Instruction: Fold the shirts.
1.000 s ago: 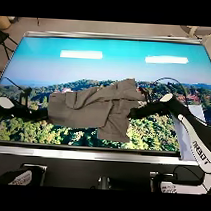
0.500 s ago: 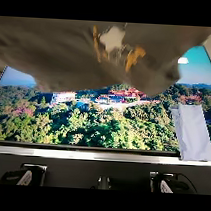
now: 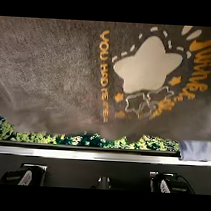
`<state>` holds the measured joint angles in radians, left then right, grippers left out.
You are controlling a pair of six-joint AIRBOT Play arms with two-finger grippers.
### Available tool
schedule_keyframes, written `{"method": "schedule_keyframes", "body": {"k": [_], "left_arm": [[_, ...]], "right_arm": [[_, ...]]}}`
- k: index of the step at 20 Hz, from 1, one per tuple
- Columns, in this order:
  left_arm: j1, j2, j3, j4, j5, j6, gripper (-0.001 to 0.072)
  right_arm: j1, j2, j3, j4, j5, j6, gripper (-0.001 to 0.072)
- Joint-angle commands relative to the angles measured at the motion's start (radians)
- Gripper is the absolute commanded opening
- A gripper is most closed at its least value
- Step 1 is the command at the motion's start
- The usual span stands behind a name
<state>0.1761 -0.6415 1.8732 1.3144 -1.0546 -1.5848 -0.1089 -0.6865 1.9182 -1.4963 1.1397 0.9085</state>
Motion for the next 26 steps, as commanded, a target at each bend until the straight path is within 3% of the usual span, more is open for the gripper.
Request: {"method": "schedule_keyframes", "body": {"k": [1,4,8,10,14,17,19,22,24,26], "left_arm": [[0.001,-0.074,-0.006,0.042,-0.219,0.038,0.0021],[-0.002,-0.217,-0.141,0.04,-0.335,0.05,0.0021],[-0.058,-0.435,-0.467,0.037,-0.287,0.1,0.0021],[-0.087,-0.558,-0.57,0.037,-0.178,0.12,0.0021],[-0.098,-0.809,-0.527,0.036,-0.032,0.119,0.0021],[-0.097,-0.947,-0.43,0.036,0.024,0.119,0.0021],[-0.097,-1.004,-0.386,0.036,0.036,0.119,0.0021],[-0.096,-1.006,-0.339,0.037,-0.042,0.151,0.0021],[-0.096,-0.98,-0.322,0.038,-0.196,0.198,0.0021],[-0.099,-0.98,-0.356,0.041,-0.352,0.189,0.0021]], "right_arm": [[0.0,-0.082,0.003,-0.02,0.243,0.046,0.0017],[0.0,-0.311,-0.009,-0.009,0.572,0.056,0.0016],[0.018,-0.584,-0.258,0.031,0.545,0.072,0.0015],[0.07,-0.708,-0.389,0.019,0.425,0.073,0.0015],[0.125,-0.92,-0.407,0.044,0.069,0.145,0.0016],[0.123,-0.963,-0.407,0.042,-0.19,0.212,0.0016],[0.123,-0.967,-0.407,0.05,-0.28,0.225,0.0016],[0.123,-0.923,-0.404,0.041,-0.154,0.187,0.0019],[0.123,-0.866,-0.404,0.018,0.084,0.136,0.002],[0.123,-0.852,-0.446,-0.011,0.284,0.142,0.0019]]}}
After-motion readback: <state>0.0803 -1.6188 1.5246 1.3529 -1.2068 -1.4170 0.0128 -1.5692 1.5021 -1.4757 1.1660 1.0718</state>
